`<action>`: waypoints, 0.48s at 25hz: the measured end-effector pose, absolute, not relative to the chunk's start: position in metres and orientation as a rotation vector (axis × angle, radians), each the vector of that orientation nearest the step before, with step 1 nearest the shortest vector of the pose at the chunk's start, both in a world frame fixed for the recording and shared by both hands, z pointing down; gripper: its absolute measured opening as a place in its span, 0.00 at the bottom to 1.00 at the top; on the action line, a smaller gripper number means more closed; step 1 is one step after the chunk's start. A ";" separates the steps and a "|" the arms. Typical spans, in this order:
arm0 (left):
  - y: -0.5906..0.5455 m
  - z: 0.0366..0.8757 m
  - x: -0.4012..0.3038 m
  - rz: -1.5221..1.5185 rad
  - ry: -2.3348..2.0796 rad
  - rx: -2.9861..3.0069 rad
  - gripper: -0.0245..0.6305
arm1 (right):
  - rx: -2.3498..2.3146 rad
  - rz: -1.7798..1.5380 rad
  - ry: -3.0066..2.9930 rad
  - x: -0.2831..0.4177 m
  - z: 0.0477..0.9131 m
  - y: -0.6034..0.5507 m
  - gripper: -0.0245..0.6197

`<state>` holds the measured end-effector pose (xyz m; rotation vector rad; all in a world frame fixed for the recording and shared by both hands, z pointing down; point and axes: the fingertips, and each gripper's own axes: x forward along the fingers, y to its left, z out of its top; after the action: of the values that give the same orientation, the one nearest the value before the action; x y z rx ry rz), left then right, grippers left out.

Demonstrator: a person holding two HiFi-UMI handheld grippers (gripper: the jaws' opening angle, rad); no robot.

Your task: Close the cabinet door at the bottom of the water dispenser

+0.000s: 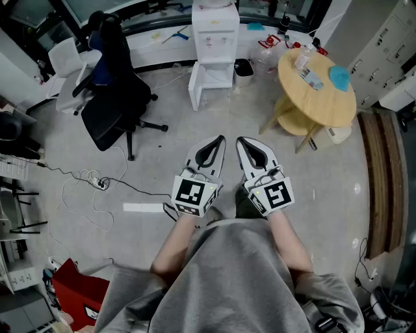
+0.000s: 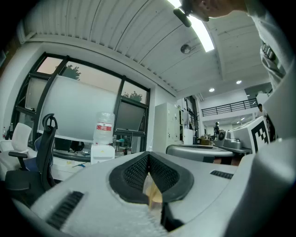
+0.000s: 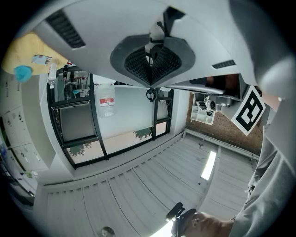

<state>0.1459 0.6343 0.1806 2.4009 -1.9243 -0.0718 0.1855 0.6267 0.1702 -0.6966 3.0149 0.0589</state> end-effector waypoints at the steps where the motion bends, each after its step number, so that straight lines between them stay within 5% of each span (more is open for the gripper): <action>1: 0.634 0.181 0.145 -0.072 -1.922 2.402 0.05 | -0.698 0.059 3.016 0.184 0.171 0.626 0.05; 12: 0.606 0.198 0.135 -0.059 -1.911 2.350 0.05 | -0.695 -0.002 3.044 0.178 0.187 0.595 0.05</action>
<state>0.1352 0.6063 0.1979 2.3495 -1.9109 -0.0588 0.1781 0.5951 0.1874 -0.6954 3.0442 -0.0022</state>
